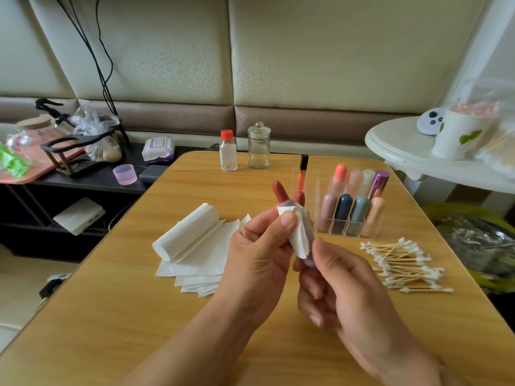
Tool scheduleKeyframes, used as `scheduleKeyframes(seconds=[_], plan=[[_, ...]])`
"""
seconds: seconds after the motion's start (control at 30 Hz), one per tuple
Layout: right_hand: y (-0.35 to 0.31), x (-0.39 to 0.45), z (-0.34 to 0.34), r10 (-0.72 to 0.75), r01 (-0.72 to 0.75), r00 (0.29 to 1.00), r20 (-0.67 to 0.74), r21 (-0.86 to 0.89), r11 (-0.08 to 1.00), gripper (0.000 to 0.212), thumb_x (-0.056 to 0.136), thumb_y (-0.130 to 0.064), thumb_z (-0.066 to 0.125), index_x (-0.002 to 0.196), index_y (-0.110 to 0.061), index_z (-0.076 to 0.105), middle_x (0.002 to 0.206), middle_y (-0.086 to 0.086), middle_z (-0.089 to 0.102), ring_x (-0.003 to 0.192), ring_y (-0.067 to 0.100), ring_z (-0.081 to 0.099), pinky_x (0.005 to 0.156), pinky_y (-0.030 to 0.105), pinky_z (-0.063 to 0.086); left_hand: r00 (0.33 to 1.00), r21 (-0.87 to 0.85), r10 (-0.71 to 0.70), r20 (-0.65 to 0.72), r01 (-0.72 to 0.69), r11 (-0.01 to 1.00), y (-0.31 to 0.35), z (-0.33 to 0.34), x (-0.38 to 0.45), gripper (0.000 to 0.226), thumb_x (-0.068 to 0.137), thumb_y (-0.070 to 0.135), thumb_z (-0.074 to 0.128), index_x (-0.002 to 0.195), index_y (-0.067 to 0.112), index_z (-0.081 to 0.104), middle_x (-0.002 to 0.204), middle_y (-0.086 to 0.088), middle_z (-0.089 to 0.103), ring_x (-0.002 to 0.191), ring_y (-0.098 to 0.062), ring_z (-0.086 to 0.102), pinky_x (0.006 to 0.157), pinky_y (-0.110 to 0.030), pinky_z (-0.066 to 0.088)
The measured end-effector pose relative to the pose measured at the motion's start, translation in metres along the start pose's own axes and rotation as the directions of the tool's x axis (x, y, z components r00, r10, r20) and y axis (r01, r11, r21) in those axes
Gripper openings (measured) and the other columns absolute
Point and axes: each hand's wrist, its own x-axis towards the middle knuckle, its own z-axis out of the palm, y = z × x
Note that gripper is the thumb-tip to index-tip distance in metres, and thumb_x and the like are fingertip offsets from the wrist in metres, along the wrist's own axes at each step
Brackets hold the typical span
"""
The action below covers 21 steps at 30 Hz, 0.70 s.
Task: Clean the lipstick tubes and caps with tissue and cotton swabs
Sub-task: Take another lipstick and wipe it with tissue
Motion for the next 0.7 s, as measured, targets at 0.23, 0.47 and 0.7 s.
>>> scheduleKeyframes(seconds=[0.23, 0.47, 0.7], plan=[[-0.001, 0.004, -0.005, -0.177, 0.181, 0.981, -0.084, 0.043, 0.982, 0.05, 0.084, -0.063, 0.061, 0.088, -0.013, 0.064, 0.06, 0.002, 0.039, 0.043, 0.015, 0.033, 0.042, 0.02, 0.031, 0.967, 0.001, -0.077, -0.241, 0.079, 0.997, -0.002, -0.002, 0.003, 0.03, 0.09, 0.007, 0.057, 0.115, 0.019, 0.068, 0.095, -0.008, 0.071, 0.074, -0.015, 0.063, 0.072, -0.03, 0.048], [0.001, 0.007, -0.006, -0.084, 0.086, 0.985, -0.151, 0.002, 0.996, 0.049, 0.088, -0.041, 0.052, 0.094, 0.007, 0.055, 0.056, 0.002, 0.032, 0.044, 0.014, 0.027, 0.038, 0.021, 0.029, 0.993, 0.123, -0.11, -0.05, 0.115, 0.986, -0.005, 0.009, -0.003, 0.031, 0.089, 0.027, 0.048, 0.106, 0.013, 0.07, 0.08, -0.007, 0.058, 0.079, -0.027, 0.044, 0.077, -0.047, 0.031], [-0.01, 0.005, -0.011, -0.068, 0.051, 0.996, -0.055, -0.273, 0.961, 0.05, 0.086, -0.06, 0.048, 0.075, -0.015, 0.067, 0.053, 0.003, 0.037, 0.046, 0.017, 0.032, 0.043, 0.029, 0.026, 0.998, 0.225, -0.059, -0.005, 0.058, 0.973, -0.007, 0.007, -0.003, 0.033, 0.083, 0.032, 0.067, 0.106, 0.009, 0.069, 0.079, -0.008, 0.056, 0.075, -0.03, 0.044, 0.072, -0.04, 0.037]])
